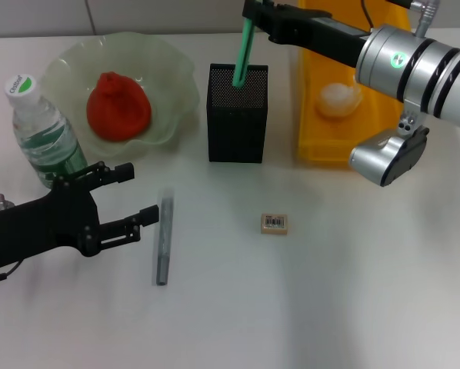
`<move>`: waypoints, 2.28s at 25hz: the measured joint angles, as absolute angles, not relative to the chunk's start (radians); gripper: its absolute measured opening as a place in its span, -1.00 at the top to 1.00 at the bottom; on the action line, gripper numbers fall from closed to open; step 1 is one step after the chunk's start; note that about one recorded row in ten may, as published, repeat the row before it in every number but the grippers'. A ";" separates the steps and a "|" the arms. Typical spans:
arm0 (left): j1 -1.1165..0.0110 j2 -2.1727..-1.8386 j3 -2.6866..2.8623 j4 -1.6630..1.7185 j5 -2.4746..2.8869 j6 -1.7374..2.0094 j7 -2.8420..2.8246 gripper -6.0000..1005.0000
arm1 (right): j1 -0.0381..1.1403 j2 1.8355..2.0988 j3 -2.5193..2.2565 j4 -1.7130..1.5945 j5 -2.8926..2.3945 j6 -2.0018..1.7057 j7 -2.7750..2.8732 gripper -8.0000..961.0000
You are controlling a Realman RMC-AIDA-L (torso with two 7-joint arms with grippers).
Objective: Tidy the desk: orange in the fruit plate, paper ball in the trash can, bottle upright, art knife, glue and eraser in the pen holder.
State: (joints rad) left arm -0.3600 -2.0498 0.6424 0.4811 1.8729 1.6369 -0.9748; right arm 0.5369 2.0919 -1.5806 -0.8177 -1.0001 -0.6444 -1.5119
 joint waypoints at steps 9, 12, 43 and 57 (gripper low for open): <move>-0.358 -2.048 0.643 0.502 1.873 1.649 -0.978 -0.59 | 0.530 2.092 -1.592 -0.827 -0.999 -0.643 -1.506 0.36; -0.355 -2.048 0.643 0.503 1.873 1.657 -0.977 -0.59 | 0.528 2.092 -1.592 -0.827 -0.999 -0.649 -1.505 0.16; -0.349 -2.047 0.616 0.504 1.872 1.686 -0.977 -0.59 | 0.494 2.079 -1.564 -0.737 -0.554 -0.957 -1.265 -0.18; -0.350 -2.045 0.604 0.503 1.871 1.697 -0.976 -0.59 | 0.503 2.082 -1.531 -0.630 -0.478 -1.117 -0.586 -0.18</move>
